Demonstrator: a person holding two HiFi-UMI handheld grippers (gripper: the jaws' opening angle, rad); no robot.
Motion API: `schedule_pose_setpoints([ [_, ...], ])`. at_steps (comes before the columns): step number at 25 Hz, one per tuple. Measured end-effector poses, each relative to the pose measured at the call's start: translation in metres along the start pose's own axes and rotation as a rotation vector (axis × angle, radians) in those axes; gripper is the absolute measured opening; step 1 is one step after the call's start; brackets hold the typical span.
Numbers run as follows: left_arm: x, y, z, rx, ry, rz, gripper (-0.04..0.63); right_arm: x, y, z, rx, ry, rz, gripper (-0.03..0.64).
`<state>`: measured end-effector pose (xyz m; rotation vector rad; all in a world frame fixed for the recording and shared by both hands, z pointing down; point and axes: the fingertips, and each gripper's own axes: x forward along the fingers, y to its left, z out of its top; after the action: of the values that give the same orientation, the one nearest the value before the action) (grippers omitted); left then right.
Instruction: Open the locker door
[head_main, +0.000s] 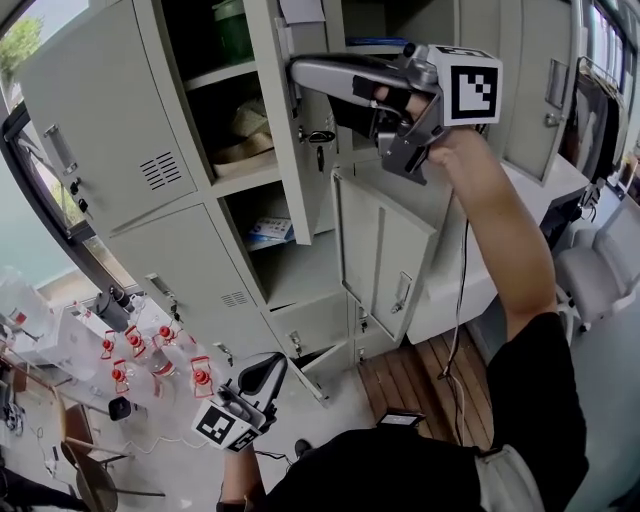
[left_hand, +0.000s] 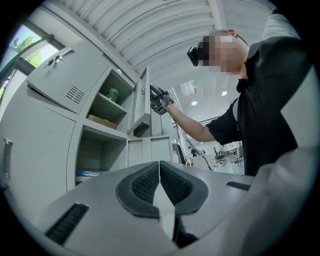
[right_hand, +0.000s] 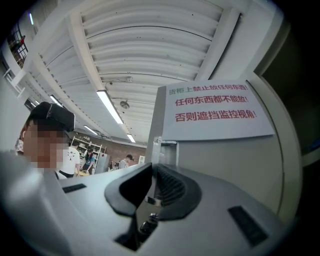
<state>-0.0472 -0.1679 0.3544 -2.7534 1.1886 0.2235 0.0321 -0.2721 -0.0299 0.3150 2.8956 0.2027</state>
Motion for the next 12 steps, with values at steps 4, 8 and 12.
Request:
schedule_pose_setpoints([
  [4,0.004,0.001,0.002,0.004,0.003,-0.007,0.018,-0.01,0.003,0.003,-0.006,0.001,0.022,0.043],
  [8,0.008,0.001,0.002,0.007,0.003,-0.012,0.018,-0.021,0.007,0.005,-0.014,-0.001,0.038,0.043],
  [12,0.013,-0.015,0.001,0.011,0.003,-0.018,0.018,-0.039,0.023,0.014,-0.008,-0.016,0.059,0.043],
])
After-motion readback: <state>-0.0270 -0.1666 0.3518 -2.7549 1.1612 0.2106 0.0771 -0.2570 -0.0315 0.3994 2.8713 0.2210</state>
